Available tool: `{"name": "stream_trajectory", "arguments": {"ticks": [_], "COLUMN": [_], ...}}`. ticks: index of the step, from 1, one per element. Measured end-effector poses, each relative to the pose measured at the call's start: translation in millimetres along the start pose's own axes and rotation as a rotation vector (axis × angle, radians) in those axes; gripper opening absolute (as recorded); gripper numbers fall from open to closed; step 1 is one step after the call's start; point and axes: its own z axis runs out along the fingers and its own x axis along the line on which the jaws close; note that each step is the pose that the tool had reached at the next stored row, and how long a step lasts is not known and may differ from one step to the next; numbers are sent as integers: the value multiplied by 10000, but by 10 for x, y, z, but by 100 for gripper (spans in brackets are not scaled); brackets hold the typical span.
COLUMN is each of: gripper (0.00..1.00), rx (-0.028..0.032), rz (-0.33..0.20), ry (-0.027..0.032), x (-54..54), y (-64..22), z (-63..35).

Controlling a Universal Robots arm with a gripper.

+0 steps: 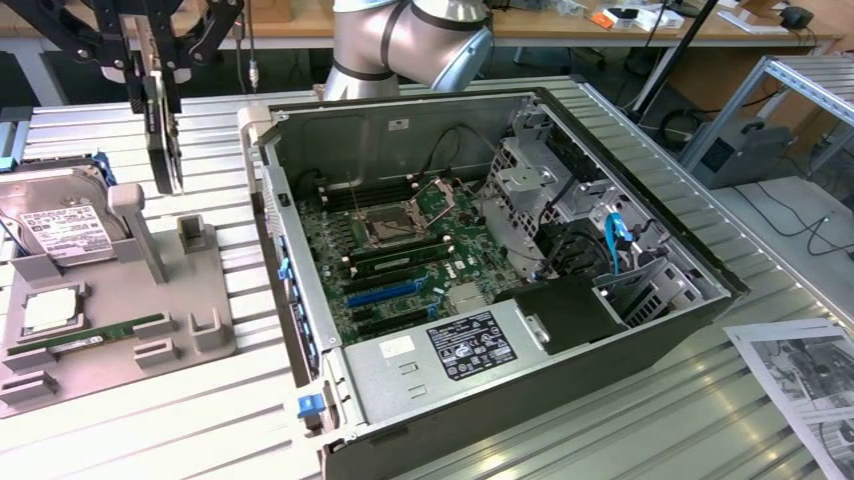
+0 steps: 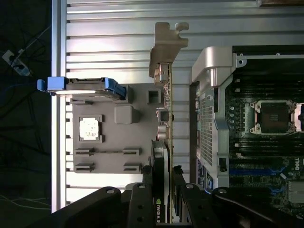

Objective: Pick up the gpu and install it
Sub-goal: 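Pick up the gpu and move the gpu toward the slot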

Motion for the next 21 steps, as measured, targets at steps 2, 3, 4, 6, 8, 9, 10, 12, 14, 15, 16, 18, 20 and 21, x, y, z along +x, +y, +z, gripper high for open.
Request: {"name": "stream_trajectory", "arguments": {"ticks": [2,3,4,6,8,9,10,12,14,15,16,18,20,21], "gripper": [27,27,27,27,27,27,27,27,27,27,27,27,27,27], "rx": [-1,-1,-1,-1,-1,-2,-1,-1,-1,-1,-1,-1,-2,-1], "rz": [0,0,-1,-1,-4,-4,-5,-8,-9,-10,-12,-13,-15,-15], "ry": [-2,-2,-8,-22,-48,-60,-69,-102,-123,-135,-159,-181,-202,-214], "x": [-23,-35,-60,-82,-110,-121,-129,-163,-185,-196,-223,-249,-274,-287], "y": [0,0,0,0,0,0,0,0,0,0,0,1,1,1], "z": [0,-1,-2,-3,-4,-4,-5,-5,-6,-6,-7,-8,-9,-9]}}
